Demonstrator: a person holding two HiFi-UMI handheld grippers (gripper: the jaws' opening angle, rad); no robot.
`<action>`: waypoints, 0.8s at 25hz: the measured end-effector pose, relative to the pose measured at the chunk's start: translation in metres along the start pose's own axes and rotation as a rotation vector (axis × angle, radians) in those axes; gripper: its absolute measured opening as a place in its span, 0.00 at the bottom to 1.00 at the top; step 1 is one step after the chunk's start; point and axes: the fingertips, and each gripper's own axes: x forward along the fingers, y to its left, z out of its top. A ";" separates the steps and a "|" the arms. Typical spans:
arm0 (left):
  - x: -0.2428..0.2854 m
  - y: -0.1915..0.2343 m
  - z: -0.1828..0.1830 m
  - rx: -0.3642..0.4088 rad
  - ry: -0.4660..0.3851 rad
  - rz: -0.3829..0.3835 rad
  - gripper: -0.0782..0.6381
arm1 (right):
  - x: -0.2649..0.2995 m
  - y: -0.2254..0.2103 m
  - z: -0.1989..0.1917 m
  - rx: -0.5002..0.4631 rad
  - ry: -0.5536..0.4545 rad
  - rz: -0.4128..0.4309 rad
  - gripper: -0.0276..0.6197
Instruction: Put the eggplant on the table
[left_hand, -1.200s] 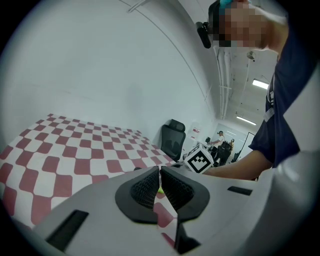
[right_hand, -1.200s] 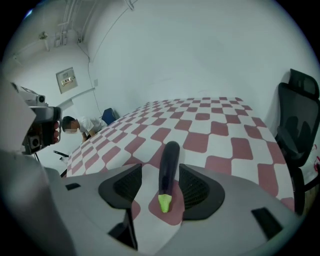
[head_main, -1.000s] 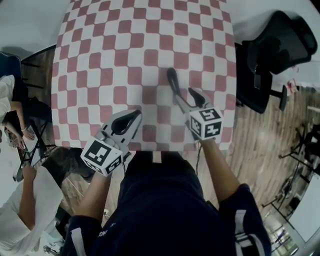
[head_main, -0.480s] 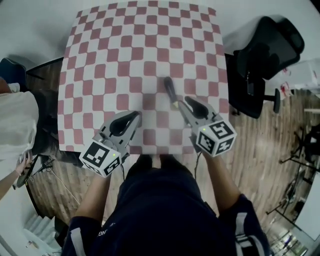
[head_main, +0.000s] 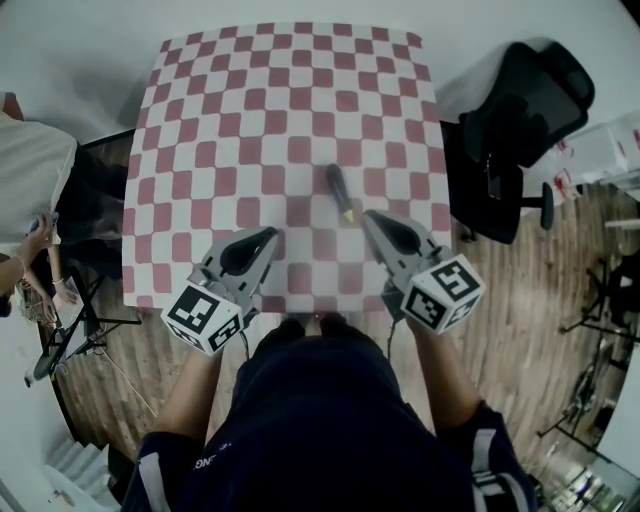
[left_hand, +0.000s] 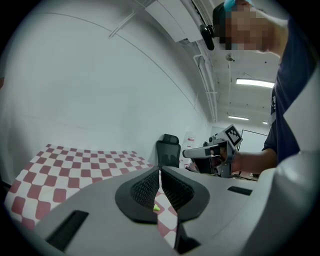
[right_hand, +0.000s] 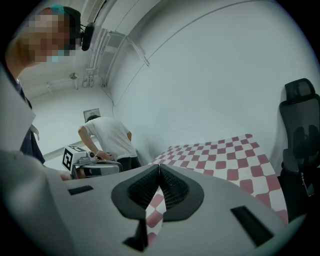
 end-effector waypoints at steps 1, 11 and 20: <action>-0.001 -0.001 0.001 0.002 -0.003 -0.001 0.16 | -0.002 0.003 0.001 -0.001 -0.003 0.003 0.07; -0.008 -0.012 0.008 0.024 -0.016 -0.011 0.16 | -0.009 0.025 0.000 -0.009 -0.010 0.043 0.07; -0.006 -0.016 0.009 0.030 -0.014 -0.020 0.16 | -0.009 0.028 -0.004 -0.010 -0.002 0.052 0.07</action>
